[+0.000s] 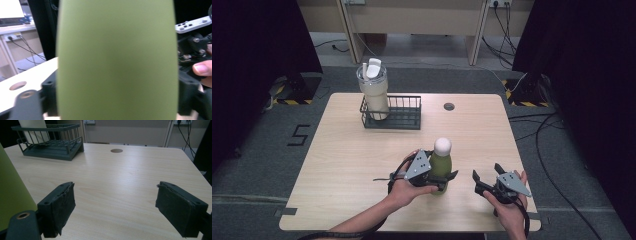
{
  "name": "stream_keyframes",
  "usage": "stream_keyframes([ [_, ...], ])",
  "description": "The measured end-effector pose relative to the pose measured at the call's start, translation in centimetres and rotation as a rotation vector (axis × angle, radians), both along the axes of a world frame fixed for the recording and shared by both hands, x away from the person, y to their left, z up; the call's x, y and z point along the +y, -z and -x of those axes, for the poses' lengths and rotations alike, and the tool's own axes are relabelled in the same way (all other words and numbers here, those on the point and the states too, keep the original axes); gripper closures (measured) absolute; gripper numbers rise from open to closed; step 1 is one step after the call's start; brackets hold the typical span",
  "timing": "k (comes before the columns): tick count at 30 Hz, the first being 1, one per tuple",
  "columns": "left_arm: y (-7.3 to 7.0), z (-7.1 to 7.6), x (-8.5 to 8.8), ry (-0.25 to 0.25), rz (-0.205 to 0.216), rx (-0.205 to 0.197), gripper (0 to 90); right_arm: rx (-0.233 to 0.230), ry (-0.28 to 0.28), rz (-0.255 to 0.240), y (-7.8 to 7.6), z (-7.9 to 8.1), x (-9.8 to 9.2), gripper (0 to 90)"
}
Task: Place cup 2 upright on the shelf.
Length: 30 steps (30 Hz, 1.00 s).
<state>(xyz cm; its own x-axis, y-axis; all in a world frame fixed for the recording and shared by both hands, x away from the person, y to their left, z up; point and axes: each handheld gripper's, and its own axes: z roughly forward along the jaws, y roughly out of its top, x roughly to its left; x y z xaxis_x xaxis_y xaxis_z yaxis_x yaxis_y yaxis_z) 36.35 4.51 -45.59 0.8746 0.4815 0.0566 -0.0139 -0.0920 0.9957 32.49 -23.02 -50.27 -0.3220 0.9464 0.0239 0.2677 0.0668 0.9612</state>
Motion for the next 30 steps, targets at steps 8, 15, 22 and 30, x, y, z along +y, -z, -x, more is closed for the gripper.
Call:
stream_keyframes([
  [8,0.1,0.1,0.1,-0.011,0.014,-0.004,22.7,-0.002,0.004,0.006,0.0,0.0,-0.1,15.5],
  [15,-0.2,0.4,0.2,-0.026,0.006,-0.03,22.9,-0.001,0.007,-0.003,0.0,0.0,-0.1,15.5],
  [22,-1.8,0.3,0.9,-0.058,0.018,-0.053,22.9,-0.001,0.01,-0.004,0.0,0.0,-0.2,15.5],
  [30,-3.5,-0.3,2.5,-0.192,0.05,-0.099,22.9,0.002,0.007,-0.005,0.0,0.0,-0.2,15.5],
])
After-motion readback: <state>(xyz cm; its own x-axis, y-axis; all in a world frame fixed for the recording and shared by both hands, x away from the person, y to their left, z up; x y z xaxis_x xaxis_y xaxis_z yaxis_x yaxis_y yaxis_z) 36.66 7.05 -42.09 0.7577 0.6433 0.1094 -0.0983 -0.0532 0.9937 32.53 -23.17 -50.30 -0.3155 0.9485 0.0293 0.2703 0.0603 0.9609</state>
